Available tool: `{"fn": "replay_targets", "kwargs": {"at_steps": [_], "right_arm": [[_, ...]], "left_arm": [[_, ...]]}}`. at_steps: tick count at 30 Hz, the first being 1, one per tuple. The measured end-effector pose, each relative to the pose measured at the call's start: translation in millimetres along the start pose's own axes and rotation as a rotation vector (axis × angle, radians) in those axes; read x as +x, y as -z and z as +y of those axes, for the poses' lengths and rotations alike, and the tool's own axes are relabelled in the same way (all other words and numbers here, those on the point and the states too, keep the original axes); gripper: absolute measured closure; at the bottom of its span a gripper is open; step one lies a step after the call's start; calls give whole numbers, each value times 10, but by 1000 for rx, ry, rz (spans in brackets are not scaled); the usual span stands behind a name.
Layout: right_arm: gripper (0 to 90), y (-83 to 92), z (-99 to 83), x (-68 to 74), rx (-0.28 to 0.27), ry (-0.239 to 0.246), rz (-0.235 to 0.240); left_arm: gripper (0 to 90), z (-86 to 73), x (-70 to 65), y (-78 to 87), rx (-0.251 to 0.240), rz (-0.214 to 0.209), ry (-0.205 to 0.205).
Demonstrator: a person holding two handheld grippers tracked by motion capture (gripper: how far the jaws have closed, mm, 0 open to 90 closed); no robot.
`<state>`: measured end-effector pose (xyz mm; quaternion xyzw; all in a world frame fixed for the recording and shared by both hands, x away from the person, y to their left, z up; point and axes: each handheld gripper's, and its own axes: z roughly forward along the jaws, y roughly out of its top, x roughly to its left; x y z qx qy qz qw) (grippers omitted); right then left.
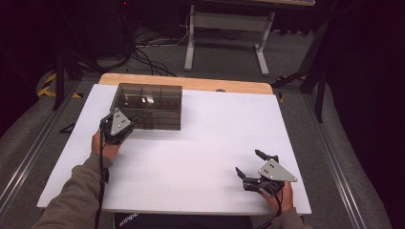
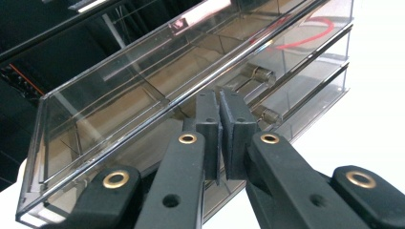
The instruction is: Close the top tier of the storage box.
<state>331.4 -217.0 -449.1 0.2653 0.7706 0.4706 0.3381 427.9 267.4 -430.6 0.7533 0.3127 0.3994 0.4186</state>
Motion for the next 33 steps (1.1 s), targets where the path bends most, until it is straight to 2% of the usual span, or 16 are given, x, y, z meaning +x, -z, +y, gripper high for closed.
{"fn": "replay_targets", "kwargs": {"at_steps": [9, 11, 13, 18, 23, 26, 31, 33], "right_arm": [[119, -11, 2, 11, 6, 7, 10], [119, -15, 2, 14, 7, 8, 12], [119, -17, 2, 18, 8, 8, 16], [119, -22, 0, 20, 13, 14, 20], [119, -23, -1, 21, 15, 15, 22], [119, -27, -1, 27, 17, 19, 25], [120, -29, 1, 31, 19, 21, 28], [120, -28, 1, 30, 18, 19, 27]], "left_arm": [[799, 35, -8, 68, -24, 7, 5], [727, 40, -10, 73, -21, 13, 4], [704, 44, -15, 76, -17, 12, -6], [560, 52, -29, 81, -18, 17, -7], [342, 50, -22, 91, -34, 27, 2], [251, 40, -19, 81, -27, 22, 6], [165, 38, -11, 89, -44, 30, 19], [130, 38, -10, 92, -41, 46, 17]]}}
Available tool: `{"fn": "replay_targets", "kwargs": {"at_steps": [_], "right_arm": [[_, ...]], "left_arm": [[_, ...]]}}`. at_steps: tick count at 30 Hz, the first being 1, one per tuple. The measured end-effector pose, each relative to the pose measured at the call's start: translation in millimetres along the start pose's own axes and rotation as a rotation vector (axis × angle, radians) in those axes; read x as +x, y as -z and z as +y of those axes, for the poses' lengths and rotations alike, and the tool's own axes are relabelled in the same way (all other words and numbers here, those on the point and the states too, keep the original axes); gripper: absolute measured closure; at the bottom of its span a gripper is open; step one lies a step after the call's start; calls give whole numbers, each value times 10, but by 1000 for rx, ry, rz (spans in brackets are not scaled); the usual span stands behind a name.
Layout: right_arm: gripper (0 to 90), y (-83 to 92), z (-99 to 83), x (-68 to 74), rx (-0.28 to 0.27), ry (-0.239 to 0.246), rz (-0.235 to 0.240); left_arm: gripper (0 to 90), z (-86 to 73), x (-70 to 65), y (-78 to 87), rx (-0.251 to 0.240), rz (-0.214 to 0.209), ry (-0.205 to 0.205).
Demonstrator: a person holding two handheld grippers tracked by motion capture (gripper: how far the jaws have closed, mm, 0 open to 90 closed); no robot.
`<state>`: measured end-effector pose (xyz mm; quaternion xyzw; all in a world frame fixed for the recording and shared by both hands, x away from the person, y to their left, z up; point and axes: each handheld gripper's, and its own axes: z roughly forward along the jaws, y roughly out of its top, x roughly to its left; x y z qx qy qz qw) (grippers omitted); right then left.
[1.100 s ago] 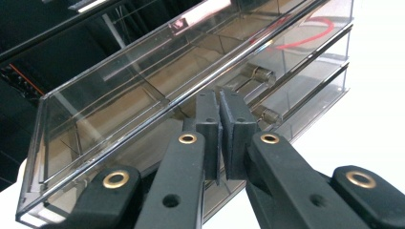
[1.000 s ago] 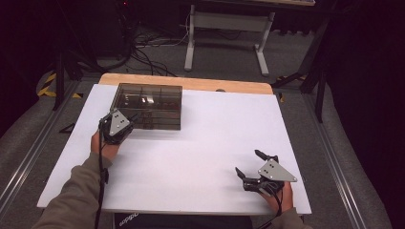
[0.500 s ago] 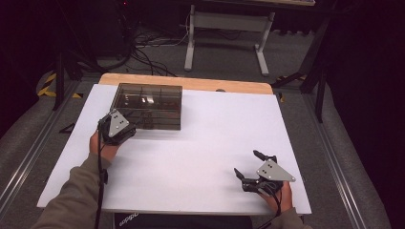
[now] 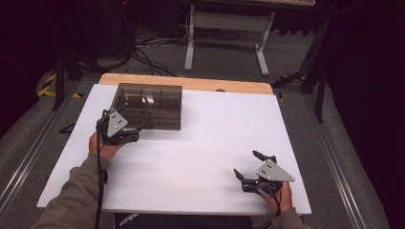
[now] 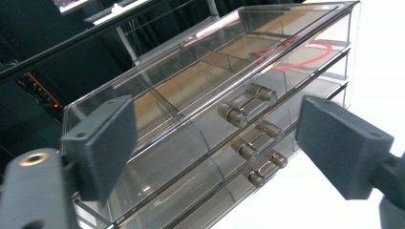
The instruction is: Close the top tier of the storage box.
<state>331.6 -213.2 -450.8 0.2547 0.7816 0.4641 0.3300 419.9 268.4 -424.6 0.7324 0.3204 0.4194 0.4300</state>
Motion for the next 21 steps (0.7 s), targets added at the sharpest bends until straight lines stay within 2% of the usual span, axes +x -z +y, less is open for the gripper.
{"fn": "replay_targets", "kwargs": {"at_steps": [3, 5, 21], "right_arm": [[120, 1, 0, -1, 0, 0, 1], [120, 2, 1, 0, 0, 1, 0], [119, 1, 7, 10, -2, 2, 0]], "left_arm": [[104, 4, 5, 8, 6, 33, -6], [85, 9, 9, 19, 4, 38, -11], [80, 28, -9, 65, -16, -3, 16]]}}
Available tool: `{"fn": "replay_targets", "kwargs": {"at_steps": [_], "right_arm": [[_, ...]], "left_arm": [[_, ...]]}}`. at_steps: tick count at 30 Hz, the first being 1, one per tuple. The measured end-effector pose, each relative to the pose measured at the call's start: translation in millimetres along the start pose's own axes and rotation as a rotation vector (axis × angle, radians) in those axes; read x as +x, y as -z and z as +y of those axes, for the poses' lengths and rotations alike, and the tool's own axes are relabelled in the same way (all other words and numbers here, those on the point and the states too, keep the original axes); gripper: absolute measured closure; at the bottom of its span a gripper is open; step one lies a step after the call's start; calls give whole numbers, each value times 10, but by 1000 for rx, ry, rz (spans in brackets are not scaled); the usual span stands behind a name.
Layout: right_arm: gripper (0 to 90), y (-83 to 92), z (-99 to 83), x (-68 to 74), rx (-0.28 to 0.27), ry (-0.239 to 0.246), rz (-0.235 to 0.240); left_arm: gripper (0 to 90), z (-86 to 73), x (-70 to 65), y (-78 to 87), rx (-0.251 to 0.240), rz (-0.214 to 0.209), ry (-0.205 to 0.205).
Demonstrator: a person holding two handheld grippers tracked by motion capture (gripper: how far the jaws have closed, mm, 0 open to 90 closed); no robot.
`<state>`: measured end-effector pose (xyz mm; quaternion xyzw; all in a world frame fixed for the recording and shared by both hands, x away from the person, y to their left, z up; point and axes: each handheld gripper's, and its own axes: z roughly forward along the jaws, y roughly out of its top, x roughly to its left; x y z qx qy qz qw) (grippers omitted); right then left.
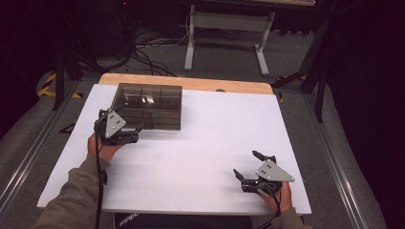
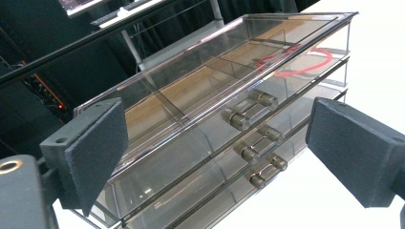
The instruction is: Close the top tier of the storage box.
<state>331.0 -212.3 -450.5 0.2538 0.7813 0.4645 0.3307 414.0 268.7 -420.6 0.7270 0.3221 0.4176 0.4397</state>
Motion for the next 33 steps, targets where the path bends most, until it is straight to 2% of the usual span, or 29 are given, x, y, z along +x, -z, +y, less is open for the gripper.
{"fn": "replay_targets", "kwargs": {"at_steps": [3, 6, 7, 18, 25, 29, 33], "right_arm": [[119, 0, 2, 0, -2, 0, 0], [119, 2, 4, 1, -4, 1, -3], [119, 4, 5, 1, -5, 0, -4], [119, 3, 9, 9, -5, 1, -2], [119, -2, 7, 9, -6, 1, -5], [119, -4, 7, 16, -2, 3, -2], [119, -8, 5, 13, -1, 0, -2]], "left_arm": [[82, 5, -12, 2, 0, -19, 3], [82, 17, -26, 2, 2, -29, -12], [82, 19, -36, 5, 3, -41, -4], [89, 82, -98, 48, -10, -78, -16], [86, 105, -177, 38, -18, -125, -24], [86, 122, -218, 49, -23, -121, -37], [89, 136, -260, 70, -33, -142, -35]]}}
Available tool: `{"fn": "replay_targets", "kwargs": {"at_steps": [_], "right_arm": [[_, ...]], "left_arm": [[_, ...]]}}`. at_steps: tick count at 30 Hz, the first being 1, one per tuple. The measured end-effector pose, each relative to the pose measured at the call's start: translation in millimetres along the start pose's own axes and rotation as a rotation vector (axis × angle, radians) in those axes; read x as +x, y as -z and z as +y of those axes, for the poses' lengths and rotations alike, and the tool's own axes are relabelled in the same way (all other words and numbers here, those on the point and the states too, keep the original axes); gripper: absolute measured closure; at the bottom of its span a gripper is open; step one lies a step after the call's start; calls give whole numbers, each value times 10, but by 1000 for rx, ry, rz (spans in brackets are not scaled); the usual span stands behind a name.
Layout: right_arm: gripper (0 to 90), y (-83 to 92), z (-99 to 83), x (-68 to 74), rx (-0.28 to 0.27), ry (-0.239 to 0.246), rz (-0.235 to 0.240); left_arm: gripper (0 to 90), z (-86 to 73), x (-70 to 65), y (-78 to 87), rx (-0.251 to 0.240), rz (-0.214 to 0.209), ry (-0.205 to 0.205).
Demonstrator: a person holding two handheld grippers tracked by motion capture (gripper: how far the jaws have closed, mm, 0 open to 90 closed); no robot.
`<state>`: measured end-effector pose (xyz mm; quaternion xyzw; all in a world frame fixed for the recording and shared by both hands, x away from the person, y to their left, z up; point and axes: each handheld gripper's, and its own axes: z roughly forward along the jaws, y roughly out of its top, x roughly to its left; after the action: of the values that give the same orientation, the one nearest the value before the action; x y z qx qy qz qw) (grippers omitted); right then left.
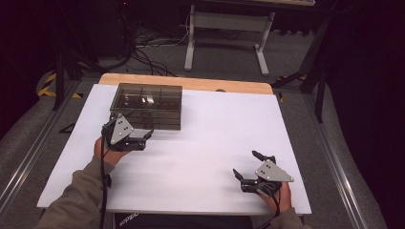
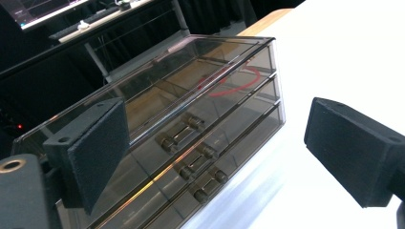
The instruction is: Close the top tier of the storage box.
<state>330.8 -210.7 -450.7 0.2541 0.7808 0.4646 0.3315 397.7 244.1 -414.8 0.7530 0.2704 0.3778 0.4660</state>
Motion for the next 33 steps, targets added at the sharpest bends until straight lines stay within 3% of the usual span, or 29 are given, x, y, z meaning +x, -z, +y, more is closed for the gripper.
{"fn": "replay_targets", "kwargs": {"at_steps": [7, 17, 30, 33], "right_arm": [[119, 3, 1, 1, -1, 2, 2], [119, -2, 7, 12, -2, 4, 7], [119, -10, 12, 19, -4, 4, 13], [119, -17, 13, 22, -5, 1, 14]], "left_arm": [[95, 10, -86, 33, -16, -49, -10], [123, 19, -188, 105, -53, -70, -19], [110, -13, -278, 190, -27, -113, -41], [111, -62, -303, 249, -15, -107, -78]]}}
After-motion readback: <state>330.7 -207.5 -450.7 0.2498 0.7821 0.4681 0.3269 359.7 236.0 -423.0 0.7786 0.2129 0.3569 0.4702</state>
